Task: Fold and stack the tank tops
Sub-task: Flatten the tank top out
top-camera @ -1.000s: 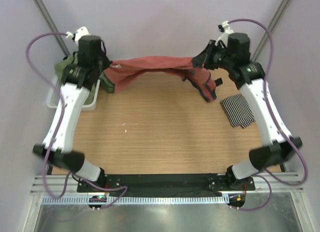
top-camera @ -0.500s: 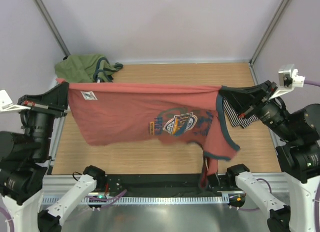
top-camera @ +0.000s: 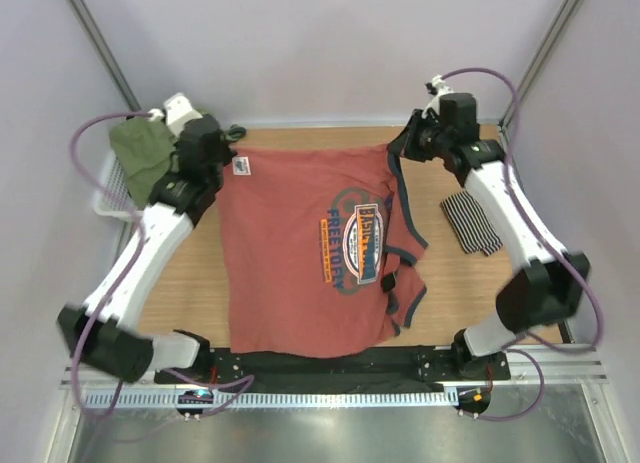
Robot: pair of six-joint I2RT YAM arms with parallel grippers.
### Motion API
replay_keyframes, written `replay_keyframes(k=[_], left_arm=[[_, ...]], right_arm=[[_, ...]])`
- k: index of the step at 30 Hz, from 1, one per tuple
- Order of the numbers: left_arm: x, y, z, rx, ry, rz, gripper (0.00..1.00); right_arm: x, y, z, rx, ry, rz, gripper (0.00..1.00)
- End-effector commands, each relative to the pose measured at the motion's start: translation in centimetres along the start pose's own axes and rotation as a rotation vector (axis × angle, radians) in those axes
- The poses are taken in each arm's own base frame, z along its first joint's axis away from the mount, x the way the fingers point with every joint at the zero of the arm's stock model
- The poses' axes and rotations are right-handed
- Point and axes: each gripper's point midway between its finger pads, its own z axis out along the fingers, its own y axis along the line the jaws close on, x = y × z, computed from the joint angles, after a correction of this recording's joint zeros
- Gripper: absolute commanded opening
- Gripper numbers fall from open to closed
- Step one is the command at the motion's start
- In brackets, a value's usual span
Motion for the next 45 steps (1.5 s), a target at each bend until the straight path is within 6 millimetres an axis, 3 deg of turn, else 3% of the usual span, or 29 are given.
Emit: replay_keyframes(k=[1, 2, 3, 4, 5, 6, 7, 8, 9, 10, 11, 12, 13, 14, 15, 16, 19, 28, 33, 37, 38, 40, 41, 43, 45], left_arm=[[5.7, 2.1, 9.1, -0.161, 0.003, -0.008, 0.00], [5.4, 1.9, 11.1, -0.175, -0.008, -0.019, 0.00], [6.3, 2.0, 12.8, -0.198, 0.018, -0.004, 0.00], [4.4, 0.1, 14.6, -0.187, -0.010, -0.035, 0.16], [7.5, 0.8, 17.7, -0.226, 0.064, 0.003, 0.44], [9.7, 2.2, 18.1, -0.304, 0.170, 0.069, 0.69], [6.6, 0.2, 18.6, -0.297, 0.132, 0.040, 0.91], [8.6, 1.0, 19.4, -0.339, 0.184, 0.085, 0.91], [8.7, 1.1, 19.0, -0.343, 0.206, 0.096, 0.91], [9.5, 1.7, 18.7, -0.347, 0.225, 0.103, 0.91], [9.7, 1.8, 18.2, -0.337, 0.227, 0.094, 0.91], [7.7, 0.2, 17.3, -0.257, 0.180, 0.038, 0.91], [9.5, 1.3, 16.4, -0.256, 0.216, 0.049, 0.89], [9.5, 1.2, 15.7, -0.234, 0.218, 0.028, 0.88], [8.3, 0.1, 14.2, -0.166, 0.219, -0.003, 0.87], [9.7, 0.8, 13.5, -0.164, 0.259, 0.008, 0.84], [11.2, 1.2, 10.4, -0.124, 0.346, 0.024, 0.83], [17.7, 4.4, 1.8, -0.018, 0.538, 0.009, 0.82], [22.4, 6.1, -1.9, -0.002, 0.647, 0.035, 0.81], [25.3, 7.8, -3.9, -0.020, 0.728, 0.043, 0.81], [25.6, 8.4, -4.1, -0.036, 0.731, 0.048, 0.82], [26.5, 9.7, -4.6, -0.075, 0.746, 0.062, 0.82], [26.6, 10.2, -4.5, -0.089, 0.740, 0.064, 0.82], [26.9, 10.9, -4.7, -0.112, 0.738, 0.070, 0.82], [27.1, 11.2, -4.6, -0.121, 0.737, 0.074, 0.83]], right_arm=[[-4.0, -2.5, 5.0, 0.035, -0.097, 0.052, 0.03], [-3.0, -4.7, 8.7, 0.068, -0.052, 0.081, 0.07], [-3.4, -5.5, 10.0, 0.083, -0.052, 0.105, 0.18], [-5.2, -5.7, 10.4, 0.091, -0.077, 0.111, 0.57], [-4.1, -7.2, 12.2, 0.126, -0.040, 0.126, 0.67], [-4.2, -7.1, 12.3, 0.129, -0.034, 0.122, 0.71], [-3.6, -7.4, 12.2, 0.136, -0.017, 0.114, 0.73], [-4.0, -6.8, 11.2, 0.125, -0.039, 0.101, 0.73], [-3.8, -7.0, 10.6, 0.136, -0.048, 0.092, 0.73], [-1.6, -8.3, 10.4, 0.173, -0.008, 0.097, 0.72], [-0.8, -8.7, 9.9, 0.197, 0.003, 0.097, 0.70], [-0.9, -8.7, 8.6, 0.213, -0.010, 0.096, 0.65], [1.8, -9.7, 8.4, 0.245, 0.051, 0.109, 0.62], [2.7, -10.1, 7.8, 0.265, 0.066, 0.115, 0.59], [3.0, -10.5, 6.9, 0.300, 0.061, 0.116, 0.57], [5.2, -11.5, 6.5, 0.334, 0.105, 0.123, 0.57], [8.4, -13.4, 5.1, 0.414, 0.156, 0.127, 0.56], [15.3, -18.4, 2.8, 0.626, 0.248, 0.133, 0.67], [18.3, -18.9, 3.0, 0.602, 0.300, 0.154, 0.66], [19.3, -19.4, 3.7, 0.604, 0.321, 0.154, 0.54], [19.3, -19.7, 3.7, 0.617, 0.321, 0.153, 0.33], [18.9, -20.2, 3.9, 0.648, 0.313, 0.152, 0.06], [18.2, -20.9, 3.8, 0.679, 0.302, 0.152, 0.01], [15.4, -22.0, 4.1, 0.735, 0.254, 0.148, 0.01], [11.5, -23.0, 4.6, 0.772, 0.187, 0.162, 0.01]])
